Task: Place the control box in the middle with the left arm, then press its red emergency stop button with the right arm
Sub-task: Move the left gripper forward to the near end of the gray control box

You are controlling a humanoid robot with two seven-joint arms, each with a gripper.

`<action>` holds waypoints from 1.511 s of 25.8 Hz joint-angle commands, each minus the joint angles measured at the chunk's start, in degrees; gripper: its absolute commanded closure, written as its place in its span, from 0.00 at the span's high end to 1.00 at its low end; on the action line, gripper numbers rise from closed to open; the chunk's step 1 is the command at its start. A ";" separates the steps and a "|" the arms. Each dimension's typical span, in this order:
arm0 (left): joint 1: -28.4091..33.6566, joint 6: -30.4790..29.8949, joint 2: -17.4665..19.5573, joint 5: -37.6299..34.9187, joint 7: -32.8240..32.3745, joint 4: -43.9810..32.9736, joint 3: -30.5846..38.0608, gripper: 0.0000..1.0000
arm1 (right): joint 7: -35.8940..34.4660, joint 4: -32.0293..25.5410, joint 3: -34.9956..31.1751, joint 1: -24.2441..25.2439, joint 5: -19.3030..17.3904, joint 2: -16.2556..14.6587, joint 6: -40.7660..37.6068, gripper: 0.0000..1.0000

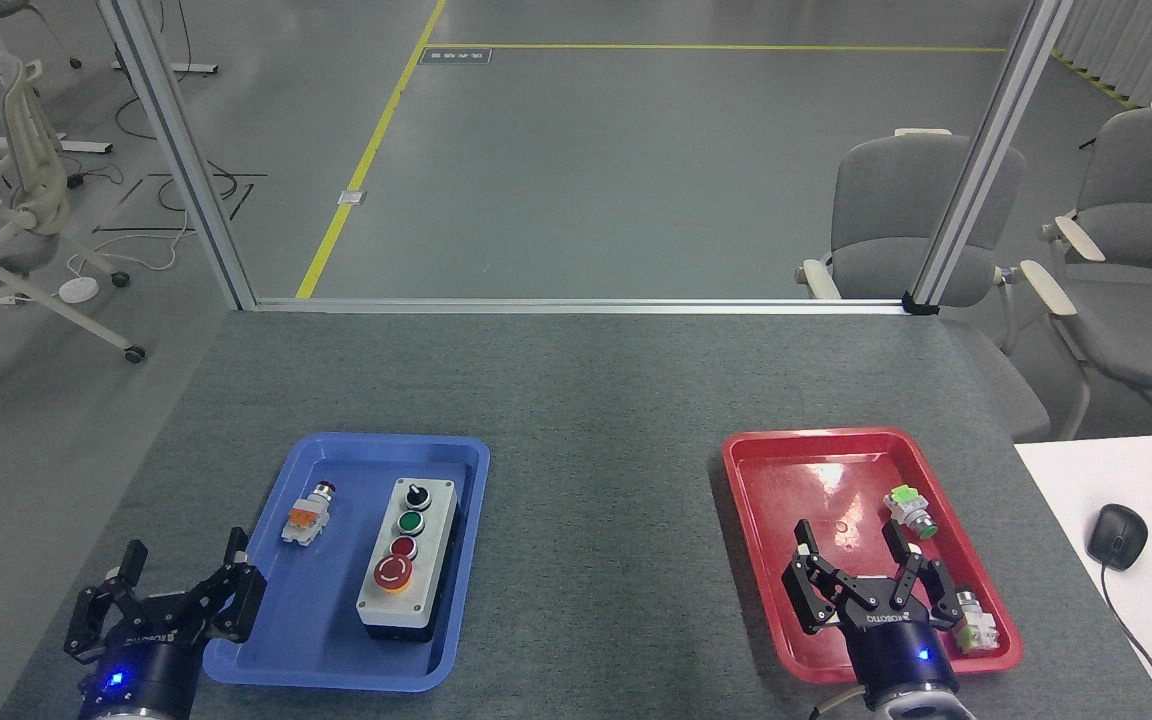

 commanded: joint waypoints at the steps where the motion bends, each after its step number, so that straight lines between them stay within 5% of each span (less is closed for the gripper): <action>1: 0.19 0.06 -0.08 0.44 0.45 0.02 0.08 0.99 | 0.16 -0.92 0.46 1.03 0.39 0.08 -0.20 0.98; 10: 0.46 -0.12 -0.25 0.70 0.98 -0.59 0.17 0.99 | -0.10 -1.00 2.57 1.38 6.72 1.39 5.51 0.97; 24: 0.81 -0.12 -0.34 -0.09 0.45 -1.12 -0.62 0.99 | -0.28 -1.00 3.45 1.38 6.72 2.80 8.24 0.94; 32: 7.22 0.15 -0.25 -2.46 -1.04 -6.04 -2.55 0.99 | -0.37 -0.92 3.45 1.56 6.90 2.80 8.24 0.95; 39: 6.52 0.85 -7.55 -14.24 -2.01 -4.99 -6.77 0.99 | -0.28 -0.92 3.28 1.91 7.43 2.80 8.24 0.96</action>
